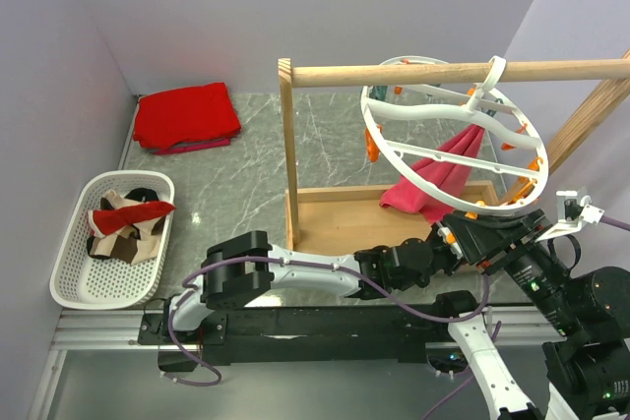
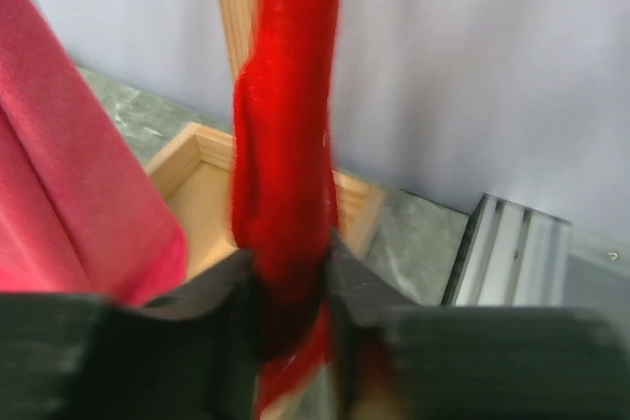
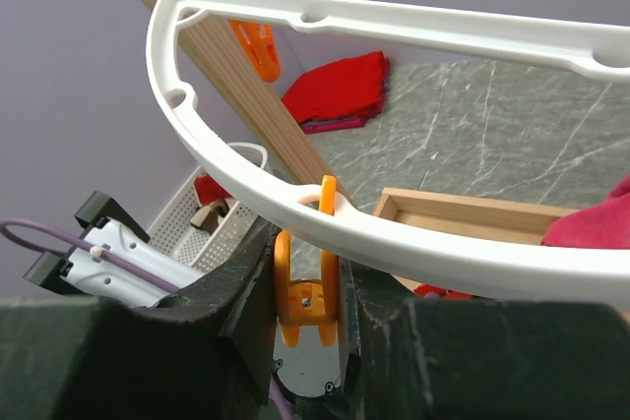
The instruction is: Remove the socks clipped to the hanger
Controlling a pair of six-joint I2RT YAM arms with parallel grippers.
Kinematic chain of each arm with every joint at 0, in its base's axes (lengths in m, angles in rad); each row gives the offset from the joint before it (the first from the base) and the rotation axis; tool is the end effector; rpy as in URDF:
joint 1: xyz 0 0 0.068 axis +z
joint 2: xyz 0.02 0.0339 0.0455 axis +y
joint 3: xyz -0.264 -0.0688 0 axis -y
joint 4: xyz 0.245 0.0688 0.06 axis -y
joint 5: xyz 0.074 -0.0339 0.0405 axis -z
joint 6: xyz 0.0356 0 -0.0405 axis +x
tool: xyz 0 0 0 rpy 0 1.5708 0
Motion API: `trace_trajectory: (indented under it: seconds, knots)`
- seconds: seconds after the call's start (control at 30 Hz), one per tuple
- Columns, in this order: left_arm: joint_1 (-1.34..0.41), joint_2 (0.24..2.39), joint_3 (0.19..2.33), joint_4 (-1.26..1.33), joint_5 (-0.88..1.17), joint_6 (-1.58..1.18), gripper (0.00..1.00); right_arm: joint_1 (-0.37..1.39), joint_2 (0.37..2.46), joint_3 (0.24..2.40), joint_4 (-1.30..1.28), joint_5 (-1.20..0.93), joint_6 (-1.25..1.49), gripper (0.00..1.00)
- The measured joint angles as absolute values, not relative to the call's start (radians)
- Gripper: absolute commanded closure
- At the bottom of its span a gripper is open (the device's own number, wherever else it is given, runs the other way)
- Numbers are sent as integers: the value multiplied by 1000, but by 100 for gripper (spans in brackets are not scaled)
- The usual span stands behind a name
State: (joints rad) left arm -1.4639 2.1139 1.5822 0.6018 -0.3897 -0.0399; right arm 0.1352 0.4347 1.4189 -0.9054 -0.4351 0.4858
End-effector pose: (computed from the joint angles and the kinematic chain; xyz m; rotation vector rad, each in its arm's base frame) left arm 0.0673 -0.5004 0.2745 0.7603 1.3805 -0.9074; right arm -0.0296 0.0111 0.4703 -0.0925 1.5527 0.8185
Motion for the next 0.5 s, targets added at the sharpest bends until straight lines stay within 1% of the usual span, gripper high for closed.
trace_trajectory:
  seconds: [0.03, 0.2, 0.27, 0.3, 0.37, 0.4, 0.47, 0.5]
  knots:
    - [-1464, 2110, 1577, 599, -381, -44, 86, 135, 434, 1417, -905, -435, 486, 81]
    - [-1464, 2069, 1556, 540, -338, -100, 99, 135, 429, 1398, -905, -439, 485, 70]
    - [-1464, 2035, 1541, 517, -324, -129, 99, 135, 429, 1393, -905, -440, 484, 66]
    - [-1464, 2014, 1531, 505, -317, -144, 99, 135, 429, 1393, -906, -441, 481, 60]
    - [-1464, 1975, 1509, 491, -307, -165, 99, 135, 428, 1393, -903, -457, 478, 53]
    - [-1464, 1953, 1491, 486, -301, -179, 99, 135, 427, 1394, -902, -468, 473, 45]
    - [-1464, 1911, 1454, 479, -289, -204, 99, 135, 426, 1399, -909, -478, 462, 38]
    - [-1464, 1896, 1443, 473, -285, -211, 99, 135, 424, 1402, -916, -481, 457, 33]
